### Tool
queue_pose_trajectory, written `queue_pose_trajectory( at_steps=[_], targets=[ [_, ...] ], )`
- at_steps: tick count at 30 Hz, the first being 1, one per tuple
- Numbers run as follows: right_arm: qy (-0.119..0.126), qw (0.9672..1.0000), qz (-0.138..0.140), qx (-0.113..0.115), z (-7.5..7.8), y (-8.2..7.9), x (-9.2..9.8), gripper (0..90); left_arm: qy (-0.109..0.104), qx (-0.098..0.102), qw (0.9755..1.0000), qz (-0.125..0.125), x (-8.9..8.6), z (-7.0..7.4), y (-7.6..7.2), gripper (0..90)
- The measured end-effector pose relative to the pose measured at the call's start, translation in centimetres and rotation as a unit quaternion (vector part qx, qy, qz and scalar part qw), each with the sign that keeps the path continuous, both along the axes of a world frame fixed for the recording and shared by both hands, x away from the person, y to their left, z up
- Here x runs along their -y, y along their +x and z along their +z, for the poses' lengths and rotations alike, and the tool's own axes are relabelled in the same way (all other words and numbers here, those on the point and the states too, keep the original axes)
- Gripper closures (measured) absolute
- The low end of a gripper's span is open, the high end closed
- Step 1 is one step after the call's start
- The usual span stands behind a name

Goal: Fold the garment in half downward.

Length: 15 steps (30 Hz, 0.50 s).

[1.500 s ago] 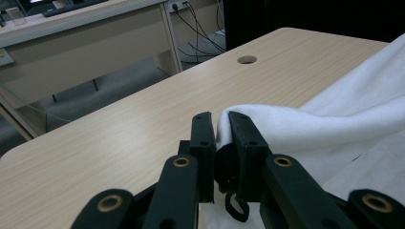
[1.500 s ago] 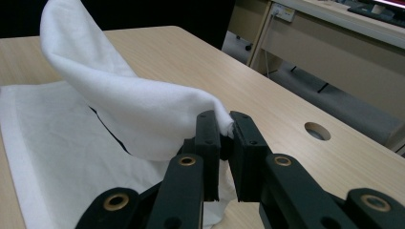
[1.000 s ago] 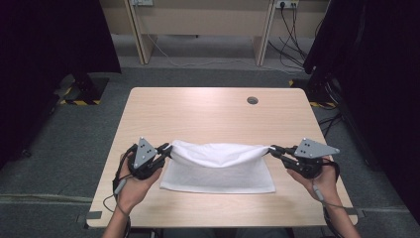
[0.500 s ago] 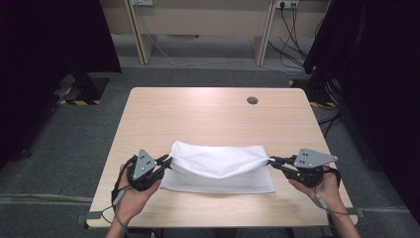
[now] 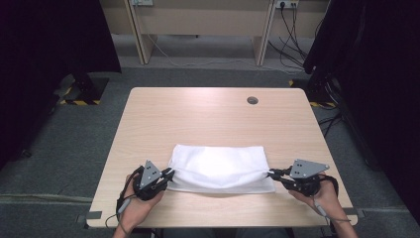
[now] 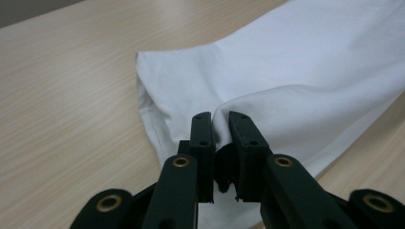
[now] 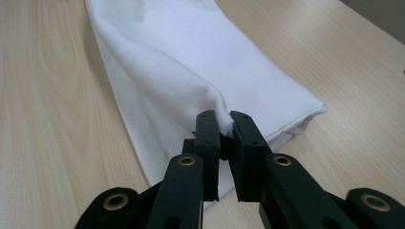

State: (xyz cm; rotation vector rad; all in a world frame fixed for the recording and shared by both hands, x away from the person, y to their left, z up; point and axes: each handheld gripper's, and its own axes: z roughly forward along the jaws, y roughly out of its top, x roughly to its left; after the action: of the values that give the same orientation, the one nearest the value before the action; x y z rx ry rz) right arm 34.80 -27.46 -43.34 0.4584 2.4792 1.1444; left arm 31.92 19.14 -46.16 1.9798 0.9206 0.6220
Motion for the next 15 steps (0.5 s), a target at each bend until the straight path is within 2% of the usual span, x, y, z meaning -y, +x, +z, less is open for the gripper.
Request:
queue_pose_trajectory(
  at_steps=[4, 10, 12, 15],
  targets=[
    [-0.006, 1.0000, -0.003, 0.001, -0.4, 0.0, 0.1, 83.0, -0.003, 0.003, 1.0000, 0.005, -0.2, 0.1, 0.4, 80.2],
    [0.012, 0.9996, -0.012, 0.024, 0.6, 0.0, -0.1, 83.0, -0.005, 0.028, 0.9995, 0.009, -0.3, 1.5, 1.0, 80.1],
    [0.012, 0.9995, -0.013, 0.025, 0.4, 0.0, -0.1, 83.0, -0.005, 0.025, 0.9996, 0.009, -0.3, 1.4, 1.1, 80.0],
    [0.001, 0.9999, -0.008, 0.014, -0.3, 0.0, -0.1, 82.9, 0.000, 0.006, 1.0000, 0.003, -0.3, 0.3, 1.2, 79.9]
  ],
)
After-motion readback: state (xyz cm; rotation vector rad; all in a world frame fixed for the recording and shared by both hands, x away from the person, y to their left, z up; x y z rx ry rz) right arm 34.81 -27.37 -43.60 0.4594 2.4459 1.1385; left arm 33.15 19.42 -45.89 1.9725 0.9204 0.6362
